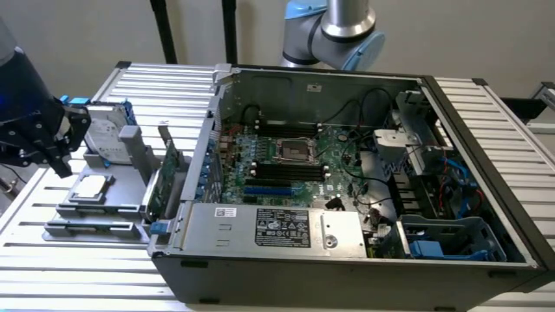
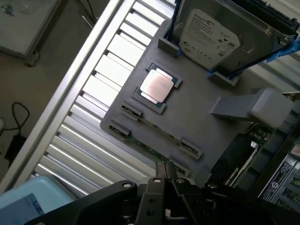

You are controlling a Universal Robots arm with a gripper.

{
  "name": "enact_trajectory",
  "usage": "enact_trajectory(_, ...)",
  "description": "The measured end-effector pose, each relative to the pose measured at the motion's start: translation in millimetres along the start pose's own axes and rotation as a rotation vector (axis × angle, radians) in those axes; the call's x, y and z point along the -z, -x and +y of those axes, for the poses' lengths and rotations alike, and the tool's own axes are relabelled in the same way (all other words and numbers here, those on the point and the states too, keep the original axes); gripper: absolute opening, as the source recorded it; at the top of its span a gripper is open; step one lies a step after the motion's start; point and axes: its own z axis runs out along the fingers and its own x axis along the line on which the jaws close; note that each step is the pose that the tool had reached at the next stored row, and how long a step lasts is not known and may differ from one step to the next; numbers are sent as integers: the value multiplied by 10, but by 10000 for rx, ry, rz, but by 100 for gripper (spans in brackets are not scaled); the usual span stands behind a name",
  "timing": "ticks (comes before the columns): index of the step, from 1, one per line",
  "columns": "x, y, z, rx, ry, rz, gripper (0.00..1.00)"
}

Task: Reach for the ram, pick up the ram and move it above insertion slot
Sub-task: 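Pick up the ram and move it above insertion slot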

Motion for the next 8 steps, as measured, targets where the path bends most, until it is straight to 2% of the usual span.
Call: enact_trajectory(8,-22,0,-1,1442,-5,56,11)
